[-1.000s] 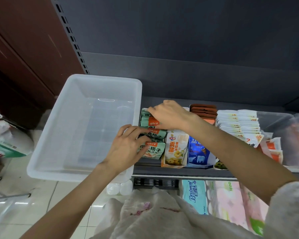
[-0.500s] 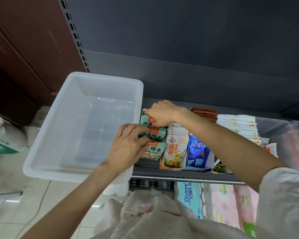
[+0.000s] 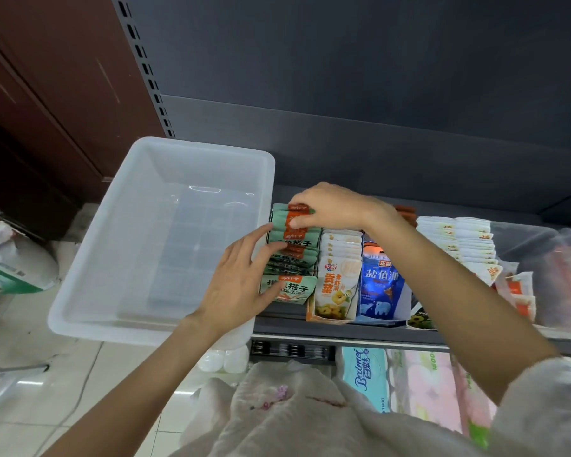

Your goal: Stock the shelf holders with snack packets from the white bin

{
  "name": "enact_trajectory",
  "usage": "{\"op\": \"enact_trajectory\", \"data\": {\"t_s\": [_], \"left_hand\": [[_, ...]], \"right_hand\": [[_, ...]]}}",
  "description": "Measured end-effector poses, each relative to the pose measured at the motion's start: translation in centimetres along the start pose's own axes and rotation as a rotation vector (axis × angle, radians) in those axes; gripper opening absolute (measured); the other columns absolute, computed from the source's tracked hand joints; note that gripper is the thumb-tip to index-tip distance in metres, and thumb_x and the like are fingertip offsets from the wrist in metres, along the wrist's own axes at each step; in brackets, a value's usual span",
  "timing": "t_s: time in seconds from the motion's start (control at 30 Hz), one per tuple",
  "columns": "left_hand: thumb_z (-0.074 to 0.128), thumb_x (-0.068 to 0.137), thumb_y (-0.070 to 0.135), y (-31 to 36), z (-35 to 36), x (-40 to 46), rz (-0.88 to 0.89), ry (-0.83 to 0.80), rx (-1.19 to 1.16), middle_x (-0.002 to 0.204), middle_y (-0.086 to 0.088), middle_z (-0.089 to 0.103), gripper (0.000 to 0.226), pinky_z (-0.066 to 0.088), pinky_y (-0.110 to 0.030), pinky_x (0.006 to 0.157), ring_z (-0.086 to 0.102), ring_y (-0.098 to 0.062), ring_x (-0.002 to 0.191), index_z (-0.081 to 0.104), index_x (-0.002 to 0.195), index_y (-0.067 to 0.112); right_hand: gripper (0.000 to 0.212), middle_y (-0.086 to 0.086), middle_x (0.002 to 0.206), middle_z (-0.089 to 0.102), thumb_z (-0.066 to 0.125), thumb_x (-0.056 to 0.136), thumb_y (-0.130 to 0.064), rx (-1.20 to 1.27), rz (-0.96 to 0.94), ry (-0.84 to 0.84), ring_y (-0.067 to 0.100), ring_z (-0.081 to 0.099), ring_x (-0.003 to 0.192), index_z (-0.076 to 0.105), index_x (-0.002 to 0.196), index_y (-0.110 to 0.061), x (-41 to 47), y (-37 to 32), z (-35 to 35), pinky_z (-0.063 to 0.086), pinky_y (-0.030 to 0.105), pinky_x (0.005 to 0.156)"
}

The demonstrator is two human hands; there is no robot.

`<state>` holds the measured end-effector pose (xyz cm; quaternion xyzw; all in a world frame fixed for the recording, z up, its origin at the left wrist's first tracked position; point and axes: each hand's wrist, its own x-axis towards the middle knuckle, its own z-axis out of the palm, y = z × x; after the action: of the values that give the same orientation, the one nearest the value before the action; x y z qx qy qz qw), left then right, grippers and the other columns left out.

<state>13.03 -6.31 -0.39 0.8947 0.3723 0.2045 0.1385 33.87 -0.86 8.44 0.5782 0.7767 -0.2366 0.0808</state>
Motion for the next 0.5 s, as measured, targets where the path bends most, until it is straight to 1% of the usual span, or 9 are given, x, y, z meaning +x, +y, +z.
{"op": "enact_trajectory", "data": {"t_s": [0.07, 0.1, 0.13, 0.2, 0.27, 0.33, 0.4, 0.43, 0.5], "left_hand": [[0.051, 0.084, 0.048, 0.1, 0.0, -0.1, -0.035, -0.012, -0.049, 0.146, -0.007, 0.034, 0.06, 0.036, -0.035, 0.102, 0.041, -0.021, 0.128, 0.04, 0.134, 0.019], [0.05, 0.083, 0.048, 0.1, 0.0, -0.1, -0.051, -0.012, -0.066, 0.146, -0.006, 0.034, 0.061, 0.036, -0.034, 0.101, 0.041, -0.02, 0.128, 0.039, 0.136, 0.019], [0.051, 0.082, 0.048, 0.2, 0.0, -0.2, -0.064, -0.011, -0.079, 0.146, -0.006, 0.034, 0.062, 0.035, -0.033, 0.101, 0.04, -0.02, 0.129, 0.038, 0.136, 0.02], [0.053, 0.08, 0.047, 0.1, -0.1, -0.3, -0.071, 0.002, -0.089, 0.143, -0.004, 0.037, 0.06, 0.034, -0.032, 0.1, 0.041, -0.02, 0.127, 0.041, 0.132, 0.02], [0.055, 0.079, 0.046, 0.0, -0.2, -0.7, -0.045, 0.031, -0.107, 0.135, -0.002, 0.044, 0.052, 0.036, -0.032, 0.099, 0.045, -0.019, 0.122, 0.047, 0.124, 0.02], [0.054, 0.083, 0.045, -0.1, -0.5, -1.2, -0.041, 0.081, -0.167, 0.123, 0.002, 0.053, 0.041, 0.037, -0.031, 0.096, 0.049, -0.015, 0.114, 0.055, 0.116, 0.02], [0.052, 0.088, 0.043, -0.4, -1.1, -1.2, -0.082, 0.132, -0.249, 0.111, 0.006, 0.059, 0.033, 0.037, -0.028, 0.09, 0.051, -0.011, 0.105, 0.061, 0.109, 0.019], [0.052, 0.088, 0.042, -0.7, -1.4, -0.9, -0.095, 0.138, -0.278, 0.106, 0.008, 0.061, 0.031, 0.038, -0.027, 0.088, 0.051, -0.009, 0.1, 0.063, 0.106, 0.019], [0.054, 0.084, 0.046, -1.6, -2.0, 0.0, -0.065, 0.067, -0.275, 0.102, 0.012, 0.062, 0.033, 0.04, -0.028, 0.086, 0.05, -0.004, 0.095, 0.064, 0.105, 0.023]], "right_hand": [[0.038, -0.001, 0.123, 0.056, 0.053, 0.094, -0.038, -0.001, 0.038, 0.17, 0.016, 0.055, 0.11, 0.055, 0.127, -0.019, -1.7, 0.3, 0.7, 0.045, 0.035, 0.09], [0.041, -0.001, 0.13, 0.052, 0.052, 0.095, -0.035, 0.008, 0.061, 0.259, 0.016, 0.051, 0.116, 0.05, 0.133, -0.019, -2.7, 0.3, 1.2, 0.041, 0.034, 0.094], [0.041, -0.001, 0.132, 0.05, 0.051, 0.095, -0.032, 0.036, 0.082, 0.353, 0.015, 0.049, 0.119, 0.049, 0.134, -0.019, -3.7, 0.3, 1.8, 0.039, 0.033, 0.096], [0.034, -0.001, 0.127, 0.054, 0.052, 0.095, -0.025, 0.131, 0.101, 0.546, 0.013, 0.05, 0.116, 0.054, 0.128, -0.018, -5.8, -0.1, 3.3, 0.04, 0.03, 0.094], [0.025, -0.003, 0.113, 0.064, 0.055, 0.094, -0.02, 0.261, 0.072, 0.664, 0.008, 0.058, 0.101, 0.063, 0.117, -0.017, -7.6, -0.9, 5.1, 0.049, 0.027, 0.085], [0.019, -0.004, 0.099, 0.07, 0.06, 0.091, -0.014, 0.358, 0.031, 0.679, 0.003, 0.063, 0.083, 0.068, 0.108, -0.016, -8.7, -1.7, 7.0, 0.055, 0.024, 0.074], [0.021, -0.004, 0.097, 0.072, 0.064, 0.089, -0.013, 0.392, 0.039, 0.602, 0.0, 0.062, 0.077, 0.07, 0.108, -0.017, -9.1, -2.3, 8.7, 0.056, 0.024, 0.073], [0.024, -0.004, 0.102, 0.071, 0.065, 0.088, -0.014, 0.392, 0.057, 0.55, 0.001, 0.062, 0.08, 0.069, 0.112, -0.018, -9.2, -2.4, 9.3, 0.055, 0.025, 0.077], [0.035, -0.003, 0.119, 0.065, 0.064, 0.089, -0.022, 0.346, 0.103, 0.457, 0.008, 0.062, 0.098, 0.061, 0.124, -0.022, -9.2, -2.5, 9.9, 0.049, 0.027, 0.088]]}}
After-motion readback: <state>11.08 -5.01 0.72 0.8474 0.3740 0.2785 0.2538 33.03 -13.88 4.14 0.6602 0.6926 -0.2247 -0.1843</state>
